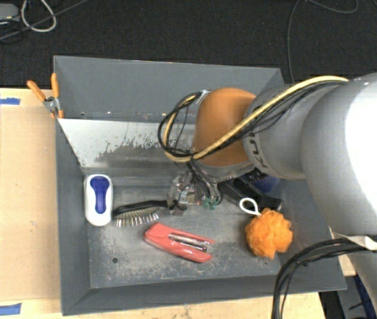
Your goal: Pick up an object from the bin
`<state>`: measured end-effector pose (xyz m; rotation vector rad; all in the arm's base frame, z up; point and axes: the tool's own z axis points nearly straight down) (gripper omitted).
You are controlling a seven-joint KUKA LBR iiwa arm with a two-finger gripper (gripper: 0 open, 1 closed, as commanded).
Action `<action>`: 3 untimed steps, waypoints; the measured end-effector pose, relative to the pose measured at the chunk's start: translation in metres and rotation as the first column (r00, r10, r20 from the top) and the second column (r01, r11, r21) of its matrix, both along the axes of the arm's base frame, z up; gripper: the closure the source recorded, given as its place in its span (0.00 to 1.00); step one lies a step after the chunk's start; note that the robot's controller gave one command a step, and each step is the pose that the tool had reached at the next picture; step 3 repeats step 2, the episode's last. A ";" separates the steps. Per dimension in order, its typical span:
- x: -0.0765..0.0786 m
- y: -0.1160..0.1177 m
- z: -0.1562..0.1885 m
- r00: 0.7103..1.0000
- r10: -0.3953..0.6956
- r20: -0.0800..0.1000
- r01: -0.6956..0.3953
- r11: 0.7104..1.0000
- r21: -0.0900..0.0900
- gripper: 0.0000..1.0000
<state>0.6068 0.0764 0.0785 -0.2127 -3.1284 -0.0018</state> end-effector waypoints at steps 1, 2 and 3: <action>-0.001 -0.004 0.061 1.000 -0.003 -0.006 0.003 1.000 0.000 1.00; 0.006 -0.011 0.119 1.000 -0.025 -0.011 0.025 1.000 -0.002 1.00; 0.006 -0.011 0.119 1.000 -0.025 -0.011 0.025 1.000 -0.002 1.00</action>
Offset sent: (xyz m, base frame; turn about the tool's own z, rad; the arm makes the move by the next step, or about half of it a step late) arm 0.0068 -0.0129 0.1195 0.0289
